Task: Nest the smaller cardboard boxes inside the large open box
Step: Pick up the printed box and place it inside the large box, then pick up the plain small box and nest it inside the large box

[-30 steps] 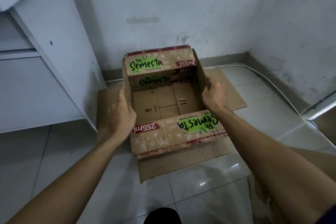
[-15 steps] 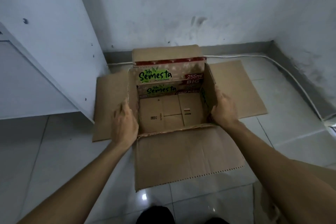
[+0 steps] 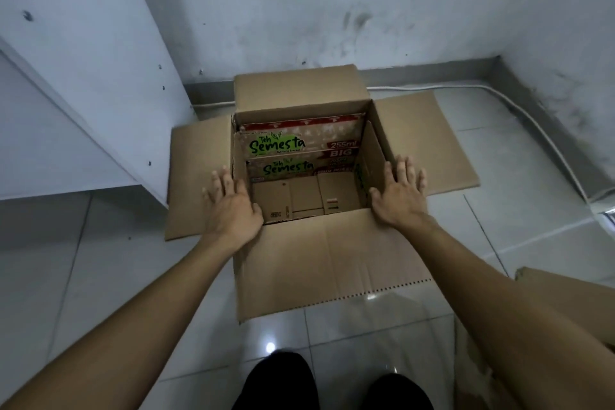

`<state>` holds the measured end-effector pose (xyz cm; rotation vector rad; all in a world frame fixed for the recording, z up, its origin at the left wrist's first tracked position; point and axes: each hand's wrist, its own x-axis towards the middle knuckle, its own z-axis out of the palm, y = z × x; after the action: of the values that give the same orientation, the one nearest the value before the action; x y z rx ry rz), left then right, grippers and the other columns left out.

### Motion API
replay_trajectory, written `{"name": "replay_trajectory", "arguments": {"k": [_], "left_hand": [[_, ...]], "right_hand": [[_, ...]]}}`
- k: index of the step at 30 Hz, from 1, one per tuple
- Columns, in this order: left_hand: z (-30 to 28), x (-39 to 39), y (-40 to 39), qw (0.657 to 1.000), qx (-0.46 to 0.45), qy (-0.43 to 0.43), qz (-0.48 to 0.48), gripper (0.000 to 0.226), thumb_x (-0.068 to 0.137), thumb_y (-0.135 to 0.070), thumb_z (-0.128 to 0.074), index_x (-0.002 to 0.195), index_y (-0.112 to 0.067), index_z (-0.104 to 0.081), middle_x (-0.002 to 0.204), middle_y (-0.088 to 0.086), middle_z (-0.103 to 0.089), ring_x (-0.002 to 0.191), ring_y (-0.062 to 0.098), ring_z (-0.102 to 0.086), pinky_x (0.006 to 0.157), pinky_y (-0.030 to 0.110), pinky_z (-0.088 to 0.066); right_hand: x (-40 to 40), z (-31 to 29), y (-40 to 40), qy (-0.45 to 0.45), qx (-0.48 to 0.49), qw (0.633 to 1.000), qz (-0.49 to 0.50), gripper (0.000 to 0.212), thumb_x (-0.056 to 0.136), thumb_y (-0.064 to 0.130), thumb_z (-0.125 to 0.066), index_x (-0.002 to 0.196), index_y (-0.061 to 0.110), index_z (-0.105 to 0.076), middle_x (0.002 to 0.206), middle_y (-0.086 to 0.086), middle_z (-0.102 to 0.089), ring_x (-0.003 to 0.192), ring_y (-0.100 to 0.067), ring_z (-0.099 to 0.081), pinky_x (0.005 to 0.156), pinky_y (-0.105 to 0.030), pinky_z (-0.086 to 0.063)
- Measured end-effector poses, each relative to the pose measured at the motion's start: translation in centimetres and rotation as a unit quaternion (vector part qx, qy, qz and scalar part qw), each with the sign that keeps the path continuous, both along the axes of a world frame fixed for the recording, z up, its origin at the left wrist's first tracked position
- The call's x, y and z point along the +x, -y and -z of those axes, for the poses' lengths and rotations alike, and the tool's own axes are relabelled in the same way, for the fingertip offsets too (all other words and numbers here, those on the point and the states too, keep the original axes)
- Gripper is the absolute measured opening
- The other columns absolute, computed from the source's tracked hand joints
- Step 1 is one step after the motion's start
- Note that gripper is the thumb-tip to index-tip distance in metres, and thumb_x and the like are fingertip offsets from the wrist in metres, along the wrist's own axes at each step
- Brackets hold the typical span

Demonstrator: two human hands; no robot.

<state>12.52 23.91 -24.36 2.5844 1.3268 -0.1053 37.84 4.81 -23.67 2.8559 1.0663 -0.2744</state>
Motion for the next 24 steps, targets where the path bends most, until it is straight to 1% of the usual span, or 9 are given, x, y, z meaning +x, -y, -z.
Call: {"name": "replay_trajectory", "arguments": {"k": [2, 5, 7, 9, 11, 14, 20, 22, 24], "left_hand": [[-1.5, 0.2, 2.0, 0.999, 0.014, 0.020, 0.027, 0.062, 0.094, -0.036, -0.042, 0.148, -0.007, -0.029, 0.161, 0.019, -0.005, 0.148, 0.037, -0.002, 0.118, 0.052, -0.004], [-4.0, 0.9, 5.8, 0.994, 0.030, 0.065, 0.085, 0.052, 0.096, -0.034, -0.040, 0.141, -0.007, -0.043, 0.154, 0.016, -0.033, 0.142, 0.031, -0.032, 0.117, 0.049, -0.025], [-5.7, 1.1, 9.0, 0.985, 0.043, 0.113, 0.121, 0.042, 0.096, -0.031, -0.040, 0.129, -0.008, -0.054, 0.139, 0.012, -0.053, 0.128, 0.026, -0.049, 0.108, 0.044, -0.038], [-7.0, 1.0, 12.6, 0.973, 0.047, 0.170, 0.149, 0.032, 0.095, -0.027, -0.040, 0.113, -0.011, -0.061, 0.116, 0.007, -0.064, 0.107, 0.023, -0.060, 0.094, 0.040, -0.049], [-7.7, 0.8, 16.8, 0.958, 0.046, 0.215, 0.185, 0.026, 0.093, -0.024, -0.040, 0.103, -0.012, -0.062, 0.103, 0.004, -0.066, 0.095, 0.022, -0.062, 0.083, 0.037, -0.050], [-7.3, 0.3, 23.0, 0.942, 0.039, 0.240, 0.233, 0.023, 0.093, -0.026, -0.042, 0.093, -0.014, -0.062, 0.094, 0.005, -0.066, 0.089, 0.024, -0.060, 0.076, 0.037, -0.047], [-3.5, 0.0, 32.6, 0.927, -0.038, 0.191, 0.320, 0.026, 0.097, -0.027, -0.040, 0.087, -0.010, -0.058, 0.095, 0.012, -0.064, 0.093, 0.030, -0.060, 0.078, 0.040, -0.046], [-2.5, 0.4, 35.1, 0.924, -0.059, 0.173, 0.335, 0.025, 0.097, -0.027, -0.042, 0.085, -0.010, -0.056, 0.095, 0.014, -0.064, 0.092, 0.033, -0.060, 0.075, 0.040, -0.044], [-2.0, 1.1, 37.4, 0.922, -0.087, 0.156, 0.344, 0.025, 0.097, -0.026, -0.043, 0.088, -0.008, -0.059, 0.096, 0.016, -0.066, 0.094, 0.034, -0.061, 0.074, 0.039, -0.042]], "right_hand": [[-2.3, -1.2, 1.5, -0.005, 0.041, 0.999, 0.002, 0.075, 0.098, 0.049, -0.034, 0.159, 0.014, -0.009, 0.166, -0.015, 0.006, 0.153, -0.029, 0.013, 0.122, -0.050, 0.006], [-5.6, -3.1, 4.5, -0.010, 0.090, 0.996, -0.010, 0.071, 0.098, 0.044, -0.039, 0.158, 0.014, -0.019, 0.167, -0.014, -0.005, 0.154, -0.029, 0.003, 0.123, -0.048, 0.002], [-7.8, -4.1, 7.5, -0.007, 0.112, 0.993, -0.019, 0.067, 0.097, 0.040, -0.042, 0.156, 0.013, -0.024, 0.166, -0.013, -0.010, 0.154, -0.028, -0.003, 0.123, -0.046, -0.003], [-9.9, -4.5, 11.3, -0.007, 0.130, 0.991, -0.014, 0.064, 0.098, 0.039, -0.042, 0.154, 0.012, -0.028, 0.165, -0.013, -0.017, 0.153, -0.028, -0.009, 0.123, -0.045, -0.007], [-11.9, -4.2, 16.3, 0.004, 0.147, 0.989, 0.014, 0.062, 0.099, 0.040, -0.042, 0.153, 0.013, -0.030, 0.164, -0.013, -0.020, 0.152, -0.029, -0.014, 0.123, -0.046, -0.010], [-13.9, -3.0, 23.8, 0.005, 0.119, 0.990, 0.077, 0.068, 0.094, 0.040, -0.048, 0.153, 0.012, -0.029, 0.164, -0.014, -0.019, 0.152, -0.030, -0.014, 0.123, -0.047, -0.012], [-15.7, -0.4, 36.2, -0.057, 0.078, 0.973, 0.210, 0.070, 0.095, 0.041, -0.046, 0.154, 0.010, -0.025, 0.164, -0.016, -0.019, 0.151, -0.033, -0.014, 0.122, -0.052, -0.011], [-15.8, 0.1, 39.3, -0.093, 0.058, 0.966, 0.232, 0.065, 0.094, 0.044, -0.049, 0.149, 0.011, -0.035, 0.155, -0.015, -0.037, 0.144, -0.032, -0.032, 0.120, -0.053, -0.015], [-16.2, 0.6, 41.6, -0.151, 0.067, 0.958, 0.235, 0.047, 0.095, 0.040, -0.051, 0.134, 0.014, -0.050, 0.132, -0.011, -0.061, 0.120, -0.027, -0.058, 0.113, -0.052, -0.035]]}}
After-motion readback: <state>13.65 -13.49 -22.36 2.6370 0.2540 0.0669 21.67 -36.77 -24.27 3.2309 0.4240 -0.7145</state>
